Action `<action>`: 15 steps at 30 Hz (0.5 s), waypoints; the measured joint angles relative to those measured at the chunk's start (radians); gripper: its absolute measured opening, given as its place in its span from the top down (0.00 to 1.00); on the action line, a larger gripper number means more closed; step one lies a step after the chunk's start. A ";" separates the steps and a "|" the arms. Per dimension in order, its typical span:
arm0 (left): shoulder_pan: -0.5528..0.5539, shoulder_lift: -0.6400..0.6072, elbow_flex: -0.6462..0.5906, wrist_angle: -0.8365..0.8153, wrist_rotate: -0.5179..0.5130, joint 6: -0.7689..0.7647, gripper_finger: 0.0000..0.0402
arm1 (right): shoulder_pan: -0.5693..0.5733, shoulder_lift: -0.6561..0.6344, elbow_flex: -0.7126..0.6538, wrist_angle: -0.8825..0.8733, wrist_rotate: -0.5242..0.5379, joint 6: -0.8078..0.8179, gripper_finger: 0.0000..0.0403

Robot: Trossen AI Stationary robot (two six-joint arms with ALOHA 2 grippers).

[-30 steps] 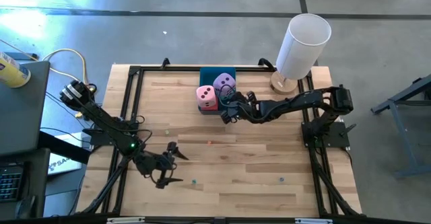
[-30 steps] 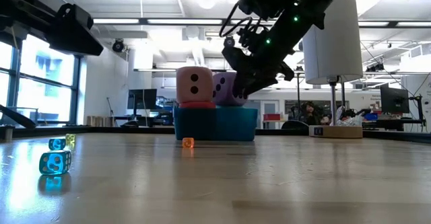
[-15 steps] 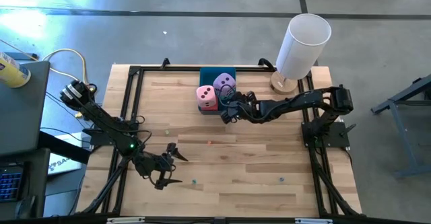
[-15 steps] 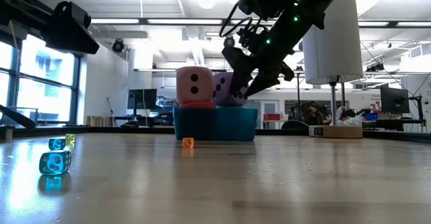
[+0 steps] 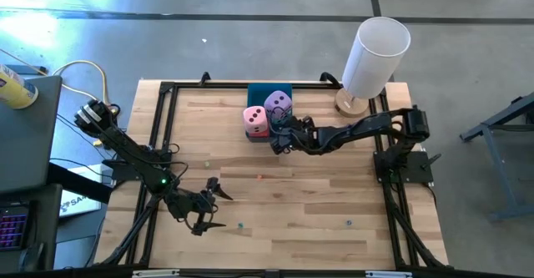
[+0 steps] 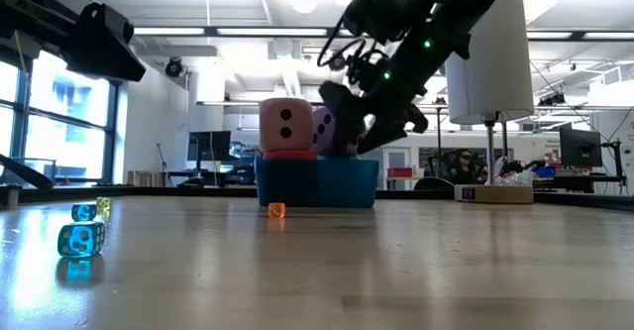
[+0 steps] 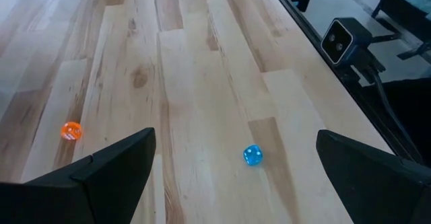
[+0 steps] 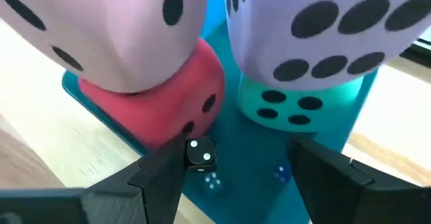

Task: Pick & Place Dice
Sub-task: Put the black die into the blue bin

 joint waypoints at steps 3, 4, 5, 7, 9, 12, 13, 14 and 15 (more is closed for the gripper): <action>-0.001 0.000 0.000 0.000 0.000 0.000 0.01 | 0.000 0.000 -0.003 -0.013 -0.006 -0.001 0.40; -0.001 0.000 0.000 0.000 0.000 0.000 0.01 | 0.000 0.000 -0.003 -0.009 -0.008 -0.001 0.40; -0.001 0.000 0.000 0.001 0.000 0.000 0.01 | 0.000 -0.002 -0.002 -0.008 -0.012 -0.001 0.40; -0.001 0.000 0.000 0.000 0.000 0.000 0.01 | 0.000 -0.002 -0.002 -0.009 -0.020 -0.001 0.40; -0.001 0.000 0.000 0.000 0.000 -0.001 0.01 | 0.000 -0.002 -0.002 -0.011 -0.023 -0.001 0.40; -0.001 0.000 0.000 0.000 0.000 -0.002 0.01 | 0.000 -0.002 -0.002 -0.009 -0.023 -0.001 0.40; -0.001 0.000 0.000 0.000 0.000 -0.004 0.01 | 0.000 -0.002 -0.002 -0.010 -0.024 -0.001 0.40; -0.001 0.000 0.000 0.000 0.000 -0.004 0.01 | 0.000 -0.002 -0.002 -0.009 -0.026 -0.001 0.40; -0.001 0.000 0.000 0.000 0.000 -0.004 0.01 | 0.000 -0.002 -0.002 -0.008 -0.026 -0.001 0.40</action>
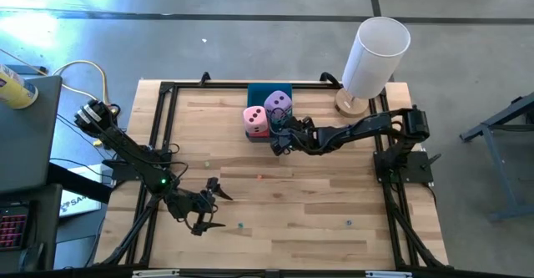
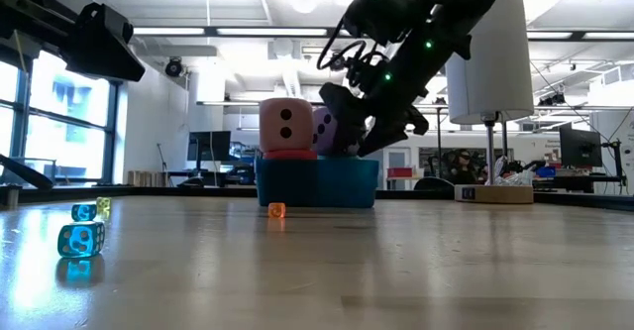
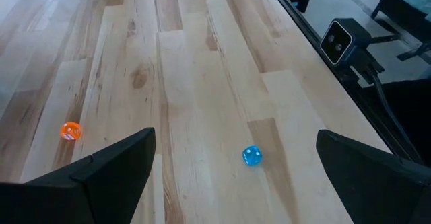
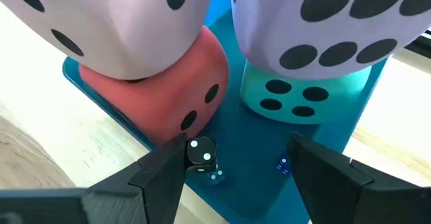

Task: Pick & Place Dice
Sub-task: Put the black die into the blue bin

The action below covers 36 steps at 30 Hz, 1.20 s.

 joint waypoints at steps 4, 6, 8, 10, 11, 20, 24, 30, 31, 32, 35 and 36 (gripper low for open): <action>0.000 0.000 0.000 0.000 0.000 0.000 0.01 | 0.000 0.000 0.000 0.001 -0.007 0.000 0.40; 0.000 0.000 0.000 0.000 0.000 0.000 0.01 | 0.000 0.000 0.000 0.000 -0.025 0.000 0.40; 0.000 0.000 0.000 0.000 0.000 0.000 0.01 | 0.000 0.000 0.000 0.000 -0.044 0.000 0.40; 0.000 0.000 0.000 0.000 0.000 0.000 0.01 | 0.000 0.000 0.000 0.011 -0.045 0.007 0.40; 0.000 0.000 0.000 0.000 0.000 0.000 0.01 | 0.000 -0.003 0.000 0.017 -0.046 0.013 0.40; 0.000 0.000 0.000 0.000 0.000 -0.005 0.01 | -0.002 -0.048 0.000 0.054 -0.092 0.055 0.40; 0.000 0.000 0.000 0.000 0.000 -0.007 0.01 | -0.006 -0.053 0.000 0.041 -0.092 0.054 0.40; 0.000 0.000 0.000 0.000 -0.001 -0.007 0.01 | -0.007 -0.033 -0.001 -0.007 -0.090 0.060 0.40; 0.000 0.000 0.000 0.000 0.000 -0.007 0.01 | -0.007 -0.033 -0.001 0.001 -0.090 0.061 0.40; 0.000 0.000 0.000 0.000 -0.001 -0.007 0.01 | -0.007 -0.027 0.001 0.007 -0.087 0.061 0.40; 0.000 0.000 0.000 0.000 -0.001 -0.007 0.01 | -0.007 -0.018 0.000 -0.006 -0.086 0.060 0.40; 0.000 0.000 0.000 0.000 -0.001 -0.007 0.01 | -0.007 -0.012 0.000 -0.006 -0.084 0.060 0.40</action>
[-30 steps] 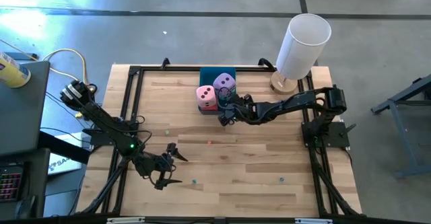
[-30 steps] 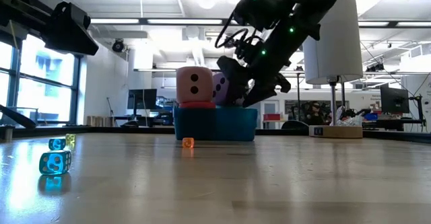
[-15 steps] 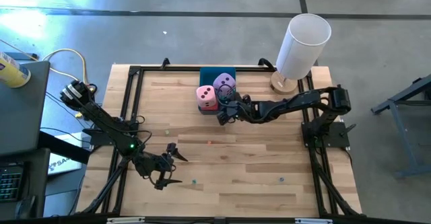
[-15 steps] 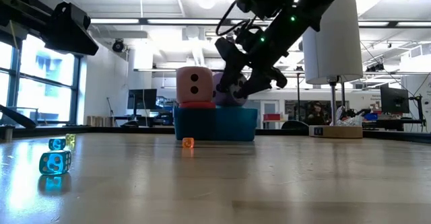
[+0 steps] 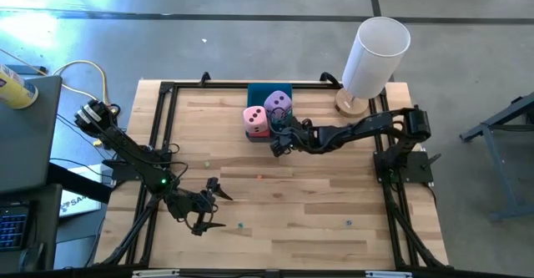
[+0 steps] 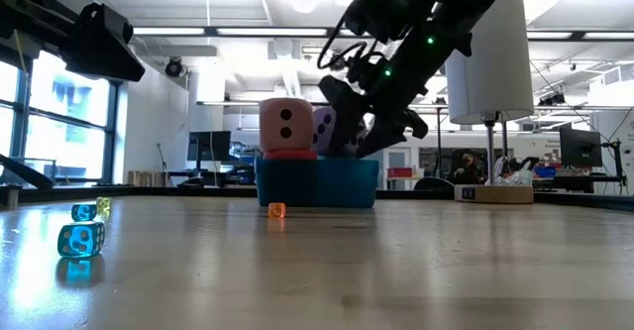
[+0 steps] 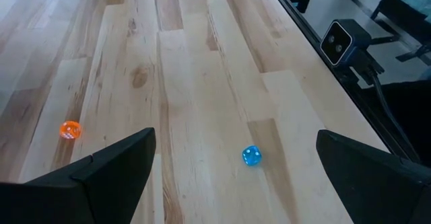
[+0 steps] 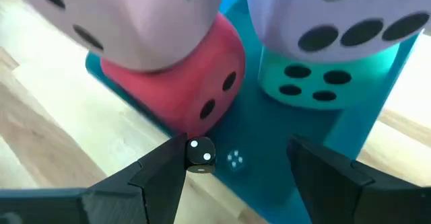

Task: Pick & Place Dice
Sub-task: Put the black die into the blue bin, then put the green die into the blue bin

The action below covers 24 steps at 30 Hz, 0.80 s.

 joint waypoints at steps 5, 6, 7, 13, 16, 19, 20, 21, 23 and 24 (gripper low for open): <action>0.000 0.000 0.000 0.000 0.000 0.000 0.01 | 0.000 0.028 0.001 0.009 0.006 0.002 0.40; 0.000 0.000 0.000 0.000 0.000 0.000 0.01 | 0.000 0.033 0.001 0.011 0.007 0.003 0.40; 0.000 0.000 0.000 0.000 0.000 0.000 0.01 | 0.000 0.034 0.001 0.012 0.009 0.003 0.40; 0.000 0.000 0.000 0.000 0.000 0.000 0.01 | -0.002 0.036 0.002 0.015 0.009 -0.006 0.40; 0.000 0.000 0.000 0.000 0.000 0.000 0.01 | -0.002 0.032 0.002 0.021 0.020 -0.039 0.40; 0.000 0.000 0.000 0.000 0.000 0.000 0.01 | 0.000 0.032 0.001 0.040 0.021 -0.077 0.40; 0.000 0.000 0.000 0.000 0.000 0.000 0.01 | 0.001 0.032 0.001 0.048 0.020 -0.085 0.40; 0.000 0.000 0.000 0.000 0.000 0.000 0.01 | 0.005 0.032 0.001 0.053 0.020 -0.089 0.40; 0.000 0.000 0.000 -0.001 0.000 0.000 0.01 | 0.013 0.030 0.001 0.054 0.020 -0.116 0.40; 0.000 0.000 0.000 -0.002 0.000 0.000 0.01 | 0.018 0.026 0.001 0.053 0.020 -0.136 0.40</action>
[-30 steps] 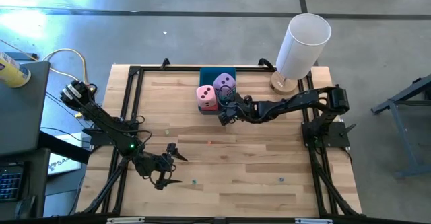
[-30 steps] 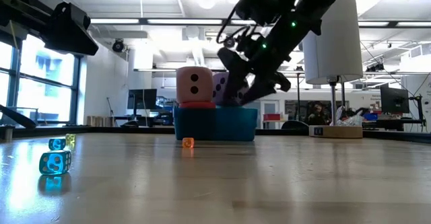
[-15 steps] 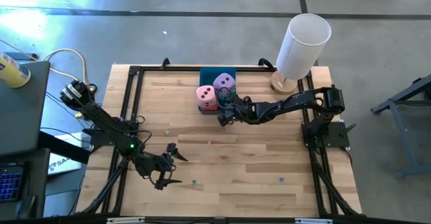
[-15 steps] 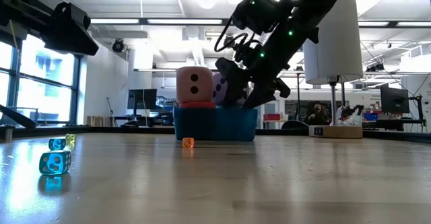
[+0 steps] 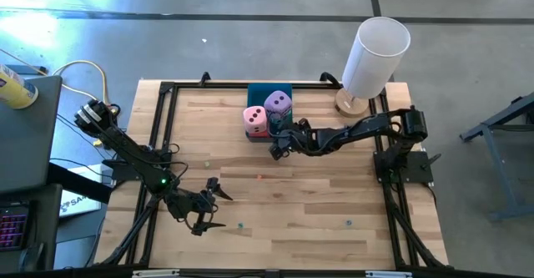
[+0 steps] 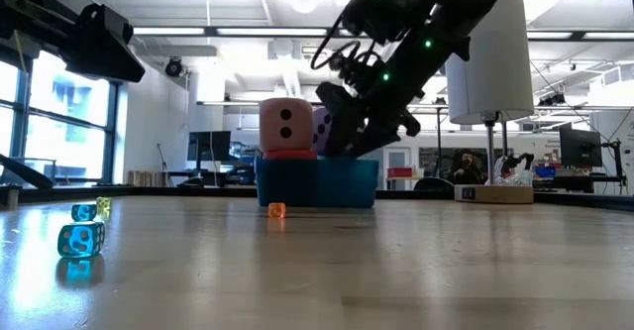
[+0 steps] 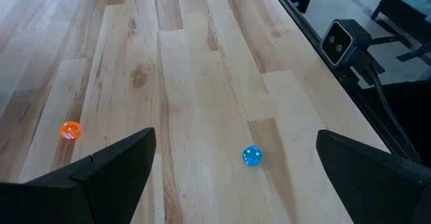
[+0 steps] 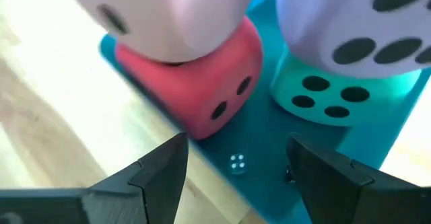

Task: Pick & Place Dice
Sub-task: Put the green die into the blue bin

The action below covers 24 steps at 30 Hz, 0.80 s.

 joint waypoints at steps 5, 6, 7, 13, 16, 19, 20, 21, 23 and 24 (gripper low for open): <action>0.000 0.000 0.000 -0.003 0.000 0.011 0.01 | 0.034 -0.048 0.000 0.004 0.043 -0.059 0.40; 0.000 0.000 0.000 -0.003 -0.001 0.011 0.01 | 0.043 -0.063 0.000 0.005 0.058 -0.070 0.40; 0.000 0.000 0.000 -0.003 -0.002 0.011 0.01 | 0.052 -0.077 0.000 0.010 0.073 -0.080 0.40; 0.000 0.000 0.000 -0.006 -0.002 0.015 0.01 | 0.129 -0.184 0.001 -0.002 0.082 -0.108 0.40; 0.000 -0.012 0.000 -0.061 -0.002 0.022 0.01 | 0.178 -0.214 0.000 0.006 0.067 -0.117 0.40; 0.000 -0.044 0.000 -0.170 0.018 0.003 0.01 | 0.240 -0.217 0.000 0.011 0.050 -0.157 0.40; 0.000 -0.057 0.000 -0.210 0.043 0.002 0.01 | 0.261 -0.217 -0.001 0.013 0.045 -0.159 0.40; 0.000 -0.071 0.000 -0.240 0.077 0.002 0.01 | 0.279 -0.216 -0.001 0.030 0.035 -0.154 0.40; 0.000 -0.102 0.000 -0.285 0.121 0.002 0.01 | 0.314 -0.204 0.001 0.066 0.004 -0.124 0.40; -0.001 -0.117 0.000 -0.301 0.134 0.002 0.01 | 0.333 -0.197 0.001 0.078 -0.007 -0.109 0.40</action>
